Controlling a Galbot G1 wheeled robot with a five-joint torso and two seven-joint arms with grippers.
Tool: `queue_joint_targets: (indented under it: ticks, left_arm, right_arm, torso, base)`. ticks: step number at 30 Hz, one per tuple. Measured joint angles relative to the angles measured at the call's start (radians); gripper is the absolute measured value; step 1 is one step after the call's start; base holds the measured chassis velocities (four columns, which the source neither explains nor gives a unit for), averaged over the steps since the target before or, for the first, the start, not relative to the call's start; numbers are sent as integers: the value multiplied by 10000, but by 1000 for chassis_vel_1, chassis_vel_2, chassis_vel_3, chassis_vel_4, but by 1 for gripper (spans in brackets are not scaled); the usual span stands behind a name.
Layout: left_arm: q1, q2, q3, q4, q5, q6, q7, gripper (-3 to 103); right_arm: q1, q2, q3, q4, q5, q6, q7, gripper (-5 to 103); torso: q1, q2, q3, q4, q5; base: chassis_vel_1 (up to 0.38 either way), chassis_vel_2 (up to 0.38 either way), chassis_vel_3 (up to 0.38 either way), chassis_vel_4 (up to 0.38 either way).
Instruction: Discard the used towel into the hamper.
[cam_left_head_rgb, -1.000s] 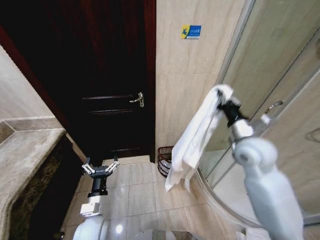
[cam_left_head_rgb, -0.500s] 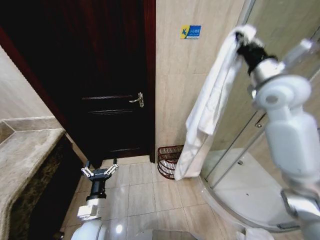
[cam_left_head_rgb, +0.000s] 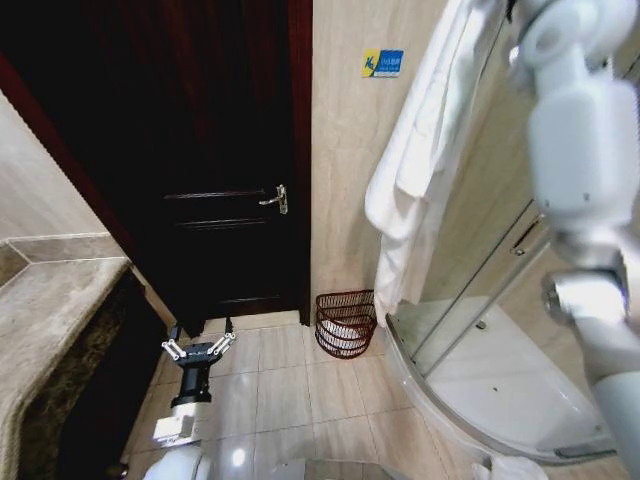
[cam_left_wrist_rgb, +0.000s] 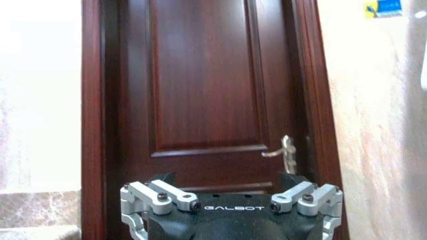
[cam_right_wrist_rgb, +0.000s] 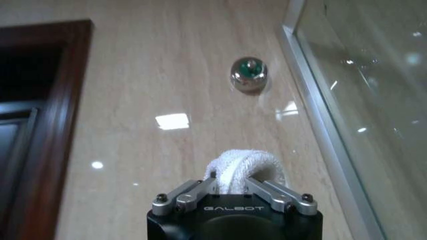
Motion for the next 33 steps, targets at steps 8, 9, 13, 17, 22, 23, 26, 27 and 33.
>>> queue_joint_targets:
  ticks: [8, 9, 13, 17, 22, 23, 26, 27, 33]
  left_arm:
    - [-121, 1, -461, -128, -587, -4, 124, 100]
    - [-122, 1, -519, -91, -646, -43, 140, 100]
    - [-103, 1, -633, -17, -762, -127, 222, 100]
    - [-98, 0, -714, -15, -830, -154, 243, 100]
    - [-93, 2, -756, -80, -837, -182, 245, 100]
    - [-67, 1, -758, -98, -834, -202, 251, 100]
    - [-9, 1, -761, -135, -807, -243, 260, 100]
    - [15, 1, -762, -149, -795, -254, 264, 100]
    - [40, 1, -766, -143, -760, -314, 282, 100]
  right_arm:
    - [-442, 513, 142, -670, -870, 214, -85, 3]
    - [-754, 507, 174, -652, -960, 263, -90, 3]
    - [-1460, 405, 274, -127, -888, 259, 29, 3]
    - [-2201, 259, 330, 856, -553, 114, 255, 3]
    - [-3043, 153, 321, 1614, -497, 91, 431, 3]
    - [-3198, 142, 319, 1746, -482, 77, 461, 3]
    - [-3430, 140, 263, 1896, -489, 69, 475, 3]
    - [-3591, 149, 234, 1943, -507, 81, 476, 3]
    - [-4293, 193, 224, 2160, -662, 144, 498, 3]
  torso:
    - [0, 4, 0, 0, 0]
    - [1, 3, 2, 0, 6]
    - [5, 2, 6, -3, 9]
    - [3, 4, 2, -3, 0]
    - [2, 5, 3, -2, 5]
    - [2, 5, 3, -3, 3]
    - [2, 6, 2, -2, -1]
    - [1, 7, 2, -2, 0]
    - [2, 7, 2, -2, 0]
  base:
    - [0, 0, 0, 0]
    - [0, 0, 0, 0]
    - [0, 0, 0, 0]
    - [0, 0, 0, 0]
    - [0, 0, 0, 0]
    - [0, 0, 0, 0]
    - [0, 0, 0, 0]
    - [0, 0, 0, 0]
    - [0, 0, 0, 0]
